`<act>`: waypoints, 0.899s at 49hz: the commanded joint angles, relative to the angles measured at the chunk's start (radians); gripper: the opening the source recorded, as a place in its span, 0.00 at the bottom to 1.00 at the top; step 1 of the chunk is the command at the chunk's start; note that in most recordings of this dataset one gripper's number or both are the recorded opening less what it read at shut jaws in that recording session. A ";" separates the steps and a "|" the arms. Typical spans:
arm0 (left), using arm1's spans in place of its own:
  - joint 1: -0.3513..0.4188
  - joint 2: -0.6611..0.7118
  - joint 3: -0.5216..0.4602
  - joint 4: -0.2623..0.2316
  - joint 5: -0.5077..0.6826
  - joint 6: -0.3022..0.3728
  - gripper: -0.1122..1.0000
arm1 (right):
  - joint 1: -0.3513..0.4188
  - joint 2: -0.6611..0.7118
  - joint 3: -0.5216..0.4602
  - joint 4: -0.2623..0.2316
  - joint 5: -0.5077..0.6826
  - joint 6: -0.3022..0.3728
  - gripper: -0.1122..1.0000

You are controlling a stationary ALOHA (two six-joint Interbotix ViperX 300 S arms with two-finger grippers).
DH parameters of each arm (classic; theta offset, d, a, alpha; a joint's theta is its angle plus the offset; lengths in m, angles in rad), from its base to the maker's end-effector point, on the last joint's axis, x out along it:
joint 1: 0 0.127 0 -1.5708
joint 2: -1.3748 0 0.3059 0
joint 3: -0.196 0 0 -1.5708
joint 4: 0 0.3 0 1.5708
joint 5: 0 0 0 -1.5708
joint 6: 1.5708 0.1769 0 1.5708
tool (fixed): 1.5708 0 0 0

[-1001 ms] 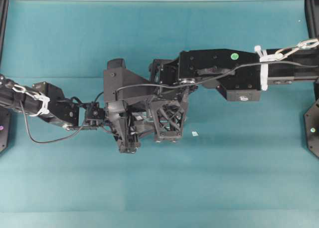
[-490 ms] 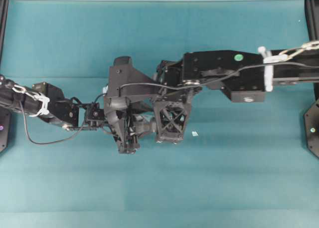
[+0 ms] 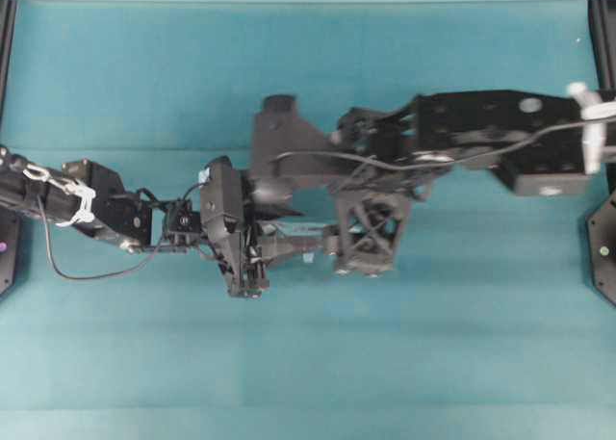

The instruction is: Hand over the silver zip bag and make it stand upright.

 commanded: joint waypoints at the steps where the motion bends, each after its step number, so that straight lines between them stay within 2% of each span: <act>1: -0.008 -0.008 -0.003 0.003 0.002 -0.002 0.41 | 0.005 -0.080 0.028 -0.006 -0.049 0.021 0.94; 19: -0.009 -0.018 0.003 0.003 0.023 -0.002 0.38 | 0.014 -0.253 0.262 -0.006 -0.238 0.058 0.93; 35: -0.009 -0.023 0.003 0.003 0.028 -0.002 0.38 | 0.018 -0.393 0.428 -0.008 -0.523 0.058 0.93; 44: -0.009 -0.023 0.006 0.003 0.028 0.000 0.38 | 0.018 -0.468 0.528 -0.006 -0.586 0.058 0.93</act>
